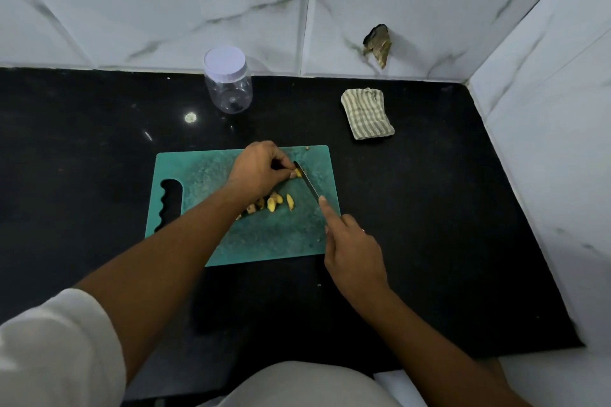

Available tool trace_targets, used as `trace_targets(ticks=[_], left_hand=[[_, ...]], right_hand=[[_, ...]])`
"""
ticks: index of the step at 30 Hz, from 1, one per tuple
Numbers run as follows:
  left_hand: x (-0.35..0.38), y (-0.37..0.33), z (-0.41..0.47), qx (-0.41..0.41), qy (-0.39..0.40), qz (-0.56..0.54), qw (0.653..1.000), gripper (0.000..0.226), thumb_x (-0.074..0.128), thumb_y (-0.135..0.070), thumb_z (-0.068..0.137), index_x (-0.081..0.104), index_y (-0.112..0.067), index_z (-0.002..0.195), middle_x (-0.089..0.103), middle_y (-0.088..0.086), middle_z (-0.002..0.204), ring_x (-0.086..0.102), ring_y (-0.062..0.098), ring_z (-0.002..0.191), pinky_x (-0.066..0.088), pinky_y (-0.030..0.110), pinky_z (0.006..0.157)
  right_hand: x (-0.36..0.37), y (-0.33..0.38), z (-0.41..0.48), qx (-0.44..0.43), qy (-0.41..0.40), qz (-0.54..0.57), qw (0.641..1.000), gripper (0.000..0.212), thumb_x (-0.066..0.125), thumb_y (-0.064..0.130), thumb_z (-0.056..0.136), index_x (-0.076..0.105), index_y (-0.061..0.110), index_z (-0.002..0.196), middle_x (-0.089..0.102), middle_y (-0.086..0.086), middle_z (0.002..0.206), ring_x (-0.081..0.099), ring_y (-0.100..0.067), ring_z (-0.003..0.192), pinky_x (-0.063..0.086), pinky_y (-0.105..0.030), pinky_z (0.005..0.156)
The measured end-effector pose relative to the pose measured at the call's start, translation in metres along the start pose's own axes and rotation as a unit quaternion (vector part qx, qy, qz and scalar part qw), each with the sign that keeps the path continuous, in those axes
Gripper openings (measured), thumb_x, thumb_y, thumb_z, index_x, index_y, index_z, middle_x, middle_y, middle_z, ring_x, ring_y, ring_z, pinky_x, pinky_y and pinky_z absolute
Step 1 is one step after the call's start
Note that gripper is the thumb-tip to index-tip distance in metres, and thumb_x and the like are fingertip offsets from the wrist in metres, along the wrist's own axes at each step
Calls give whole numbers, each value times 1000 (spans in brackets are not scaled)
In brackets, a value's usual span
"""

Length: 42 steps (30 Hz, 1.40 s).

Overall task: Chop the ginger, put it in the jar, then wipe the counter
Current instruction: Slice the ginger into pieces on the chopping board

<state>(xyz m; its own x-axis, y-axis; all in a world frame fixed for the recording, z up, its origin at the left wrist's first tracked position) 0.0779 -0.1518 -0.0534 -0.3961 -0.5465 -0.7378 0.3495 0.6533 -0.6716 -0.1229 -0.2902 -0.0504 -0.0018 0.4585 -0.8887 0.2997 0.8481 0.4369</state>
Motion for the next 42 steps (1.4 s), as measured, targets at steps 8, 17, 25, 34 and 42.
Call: trace_targets(ticks=[8,17,25,34,42], left_hand=[[1,2,1,-1,3,-7,1000,14,85,-24,81,75,-33,78,66,-10,92,62,14,93,57,42,86],[5,4,1,-9,3,0,1000,8,85,-28,80,78,-30,82,65,-11,91,61,15,92,57,44,83],[1,0,-1,-22,-2,-14,1000,13,85,-27,80,75,-35,79,65,-12,90,60,12,92,56,39,84],[2,-1,-2,-27,-7,-7,1000,7,85,-29,81,78,-29,81,65,-12,92,60,8,91,56,35,82],[-15,2,-9,-1,-30,24,999,4,83,-24,84,79,-25,83,62,-15,84,61,6,82,56,33,79]], right_hand=[[-3,1,2,4,22,-17,1000,68,44,22,107,10,42,163,53,1,111,58,-18,80,55,-40,75],[-5,8,14,-25,35,-90,995,73,48,19,105,9,36,165,57,-3,121,63,-22,89,49,-35,75],[-5,4,21,-14,10,3,1000,65,48,18,106,21,37,162,57,-3,103,58,-20,77,45,-34,66],[-13,-4,35,-21,8,57,998,56,43,24,107,31,35,160,59,-1,103,60,-20,88,55,-46,77],[-16,-9,27,-35,-14,152,988,54,53,21,105,40,36,156,66,5,111,63,-7,96,58,-33,84]])
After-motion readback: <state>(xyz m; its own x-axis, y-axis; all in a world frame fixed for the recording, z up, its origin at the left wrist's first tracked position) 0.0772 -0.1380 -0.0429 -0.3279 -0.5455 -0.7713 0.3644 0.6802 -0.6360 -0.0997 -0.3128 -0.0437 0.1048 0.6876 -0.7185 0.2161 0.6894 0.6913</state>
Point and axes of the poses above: each hand's wrist, its own z-axis towards the middle knuckle, its own x-axis out of the palm, y = z × x, the point moved 2 cm from there along z, towards the middle knuckle
